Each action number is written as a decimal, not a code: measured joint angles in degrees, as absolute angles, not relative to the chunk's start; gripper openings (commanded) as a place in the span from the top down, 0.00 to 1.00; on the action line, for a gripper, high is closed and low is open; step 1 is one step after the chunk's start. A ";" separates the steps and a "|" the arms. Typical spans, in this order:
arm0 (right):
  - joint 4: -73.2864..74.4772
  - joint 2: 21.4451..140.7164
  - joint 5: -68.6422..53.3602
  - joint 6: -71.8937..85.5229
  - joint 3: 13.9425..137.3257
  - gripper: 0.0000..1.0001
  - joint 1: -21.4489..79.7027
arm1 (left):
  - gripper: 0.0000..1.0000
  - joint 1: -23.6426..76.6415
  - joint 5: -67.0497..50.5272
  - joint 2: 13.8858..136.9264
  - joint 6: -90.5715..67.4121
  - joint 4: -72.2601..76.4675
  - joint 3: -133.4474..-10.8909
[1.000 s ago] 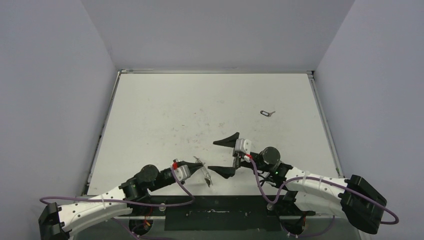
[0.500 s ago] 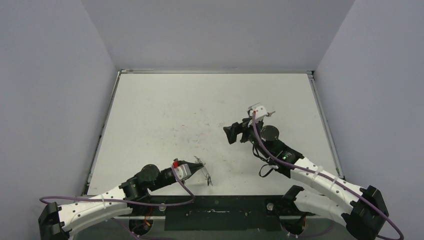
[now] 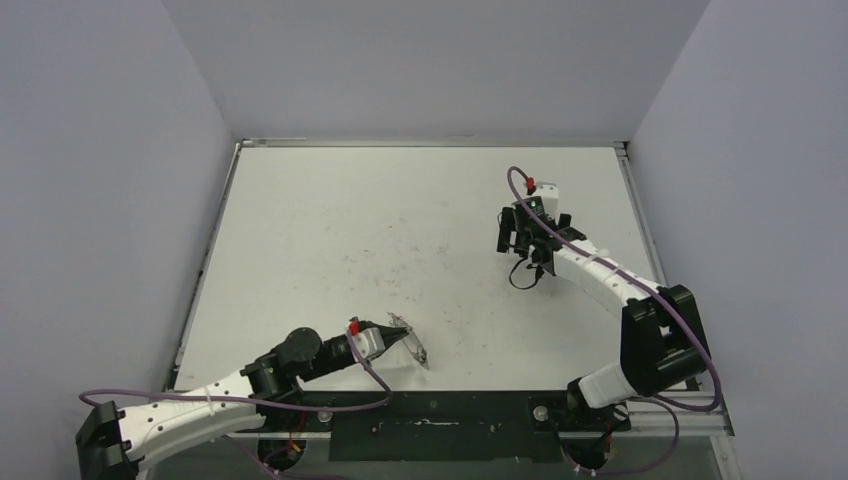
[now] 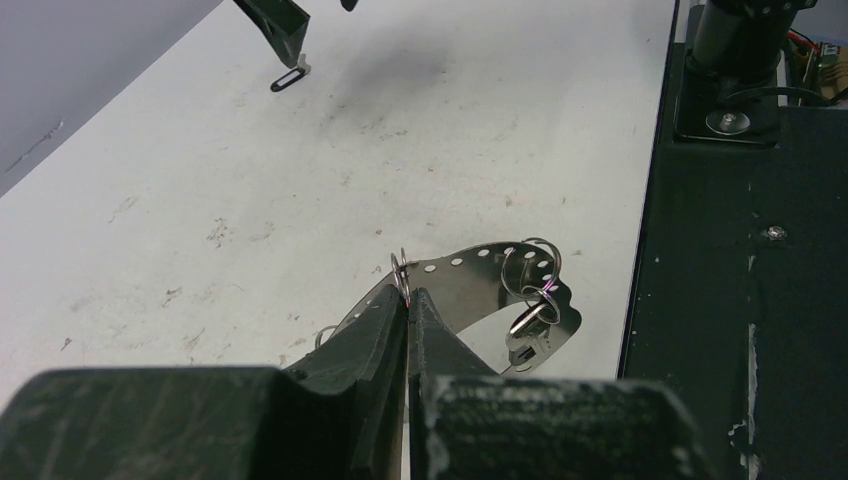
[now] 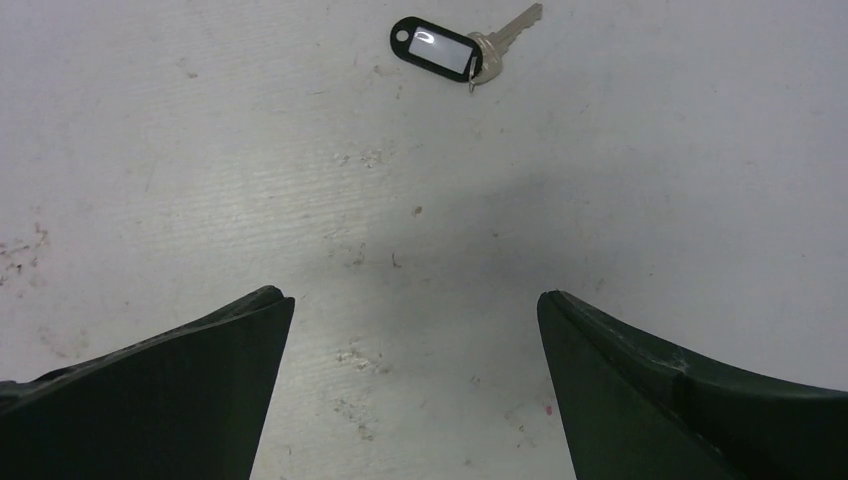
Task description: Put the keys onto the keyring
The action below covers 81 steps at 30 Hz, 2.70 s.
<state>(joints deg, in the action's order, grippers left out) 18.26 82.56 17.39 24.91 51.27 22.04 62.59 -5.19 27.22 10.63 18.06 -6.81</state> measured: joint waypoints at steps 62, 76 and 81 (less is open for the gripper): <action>28.69 116.81 16.21 23.62 81.62 1.00 10.41 | 1.00 62.57 -5.89 28.23 11.16 18.28 -7.53; 30.87 97.32 9.93 19.20 70.78 1.00 16.40 | 1.00 62.57 -5.91 28.23 10.98 14.68 -9.10; 30.46 88.82 4.16 16.10 66.06 1.00 20.56 | 1.00 62.57 -6.04 28.29 10.74 12.60 -10.07</action>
<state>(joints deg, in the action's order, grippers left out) 30.46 88.82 4.16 16.10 66.06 20.56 62.57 -6.04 28.29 10.74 12.60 -10.07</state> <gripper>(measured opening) 0.027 0.010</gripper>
